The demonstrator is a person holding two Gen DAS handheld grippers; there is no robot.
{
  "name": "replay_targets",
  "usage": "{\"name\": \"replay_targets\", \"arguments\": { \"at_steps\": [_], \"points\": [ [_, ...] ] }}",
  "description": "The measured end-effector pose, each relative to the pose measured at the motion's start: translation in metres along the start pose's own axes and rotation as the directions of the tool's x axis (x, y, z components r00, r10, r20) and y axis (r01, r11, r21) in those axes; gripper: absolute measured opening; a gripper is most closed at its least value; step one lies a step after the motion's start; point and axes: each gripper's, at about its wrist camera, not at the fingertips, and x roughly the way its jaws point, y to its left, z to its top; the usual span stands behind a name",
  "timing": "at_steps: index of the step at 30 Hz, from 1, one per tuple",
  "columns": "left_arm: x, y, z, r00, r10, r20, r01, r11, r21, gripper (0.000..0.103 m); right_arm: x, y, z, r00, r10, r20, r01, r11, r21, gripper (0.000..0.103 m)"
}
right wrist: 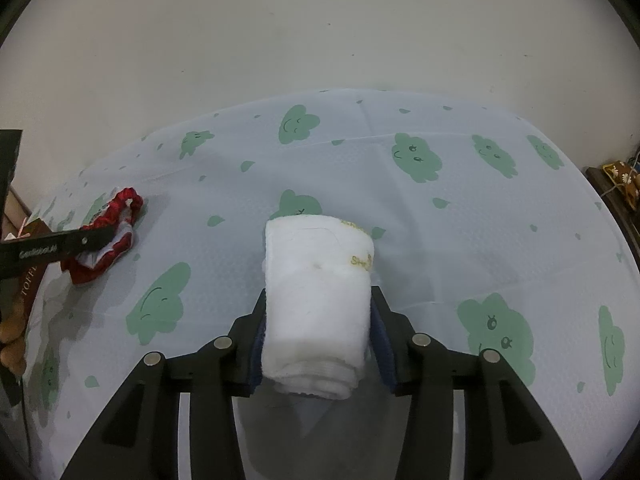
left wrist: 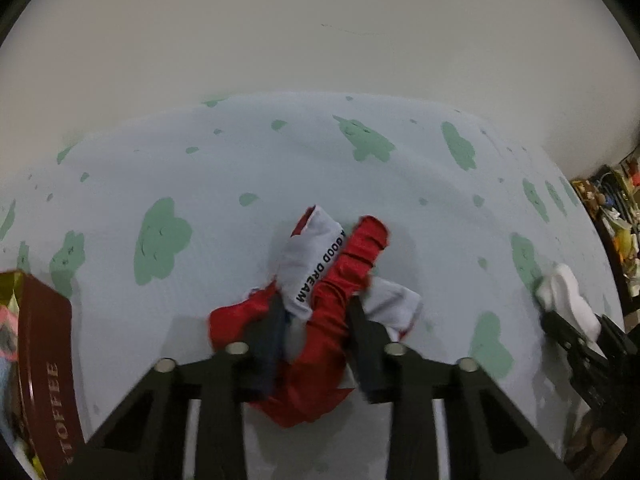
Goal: Organize soft objects
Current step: 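Grasp the red-white underwear with the left tool, then carry the underwear into the tin and open the left tool while right tool holds the towel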
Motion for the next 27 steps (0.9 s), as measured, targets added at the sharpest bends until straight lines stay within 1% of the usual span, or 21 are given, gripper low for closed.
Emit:
{"name": "replay_targets", "arguments": {
  "at_steps": [4,8,13,17,27],
  "points": [
    [-0.013,-0.010,-0.009,1.000,-0.010,0.007,0.010,1.000,0.005,0.022,0.000,0.000,0.000,1.000,0.001,0.000,-0.001,1.000,0.001,0.045],
    [-0.032,-0.022,-0.015,0.999,-0.029,0.031,0.029,0.999,0.019,0.022,0.000,0.000,0.000,1.000,0.000,0.000,0.000,1.000,0.000,0.045],
    [-0.062,-0.029,-0.019,0.997,-0.032,0.071,0.030,0.999,0.023,0.022,0.000,0.000,0.000,1.000,-0.007,-0.001,0.007,1.000,-0.005,0.045],
    [-0.086,-0.023,-0.023,0.995,-0.034,0.093,0.033,0.999,0.015,0.022,0.000,0.002,0.000,1.000,-0.014,-0.002,0.013,1.000,-0.010,0.045],
    [-0.138,0.004,-0.040,0.991,0.017,0.131,-0.012,0.999,-0.034,0.022,0.000,0.004,0.000,1.000,-0.025,-0.003,0.025,0.999,-0.020,0.045]
  ]
}}
